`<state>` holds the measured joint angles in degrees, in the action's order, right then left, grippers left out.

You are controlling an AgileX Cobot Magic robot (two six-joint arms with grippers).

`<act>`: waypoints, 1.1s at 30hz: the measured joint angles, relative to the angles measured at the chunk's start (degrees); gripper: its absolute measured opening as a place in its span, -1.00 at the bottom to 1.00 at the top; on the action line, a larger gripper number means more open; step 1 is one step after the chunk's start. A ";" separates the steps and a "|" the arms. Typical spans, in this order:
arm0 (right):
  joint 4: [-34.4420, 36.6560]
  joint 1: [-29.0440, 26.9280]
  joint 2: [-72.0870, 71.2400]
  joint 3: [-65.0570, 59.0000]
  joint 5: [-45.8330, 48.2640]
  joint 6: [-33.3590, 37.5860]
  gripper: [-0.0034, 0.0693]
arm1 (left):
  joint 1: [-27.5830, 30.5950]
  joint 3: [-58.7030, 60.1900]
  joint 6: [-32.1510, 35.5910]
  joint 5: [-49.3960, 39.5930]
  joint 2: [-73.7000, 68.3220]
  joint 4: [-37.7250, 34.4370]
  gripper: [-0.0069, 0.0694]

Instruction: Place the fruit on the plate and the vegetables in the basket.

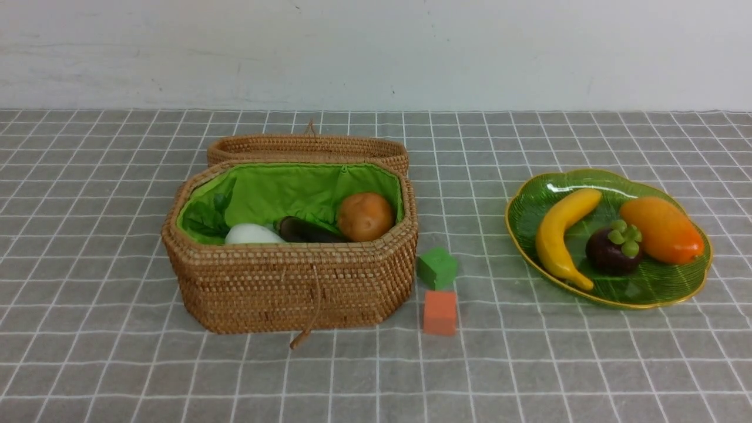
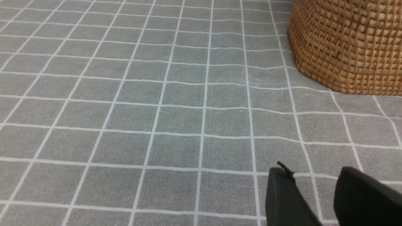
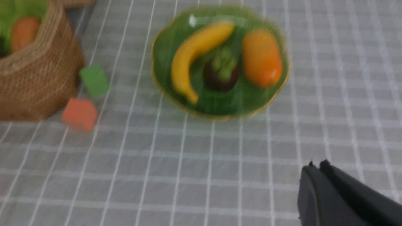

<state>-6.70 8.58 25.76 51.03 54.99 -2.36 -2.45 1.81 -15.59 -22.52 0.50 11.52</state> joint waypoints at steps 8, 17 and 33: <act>-0.98 -3.11 -22.67 -31.80 -27.35 -0.15 -0.90 | 0.00 0.00 0.00 0.00 0.00 0.00 -0.19; 0.28 -8.19 -26.36 -52.11 -33.41 -0.54 -0.88 | 0.00 0.00 0.00 0.00 0.00 0.00 -0.19; 0.45 -8.26 -26.41 -52.06 -33.05 -0.49 -0.84 | 0.00 0.00 0.00 0.00 0.00 0.00 -0.19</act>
<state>-6.24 0.32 -0.66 -1.03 21.95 -2.85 -2.45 1.81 -15.59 -22.52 0.50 11.52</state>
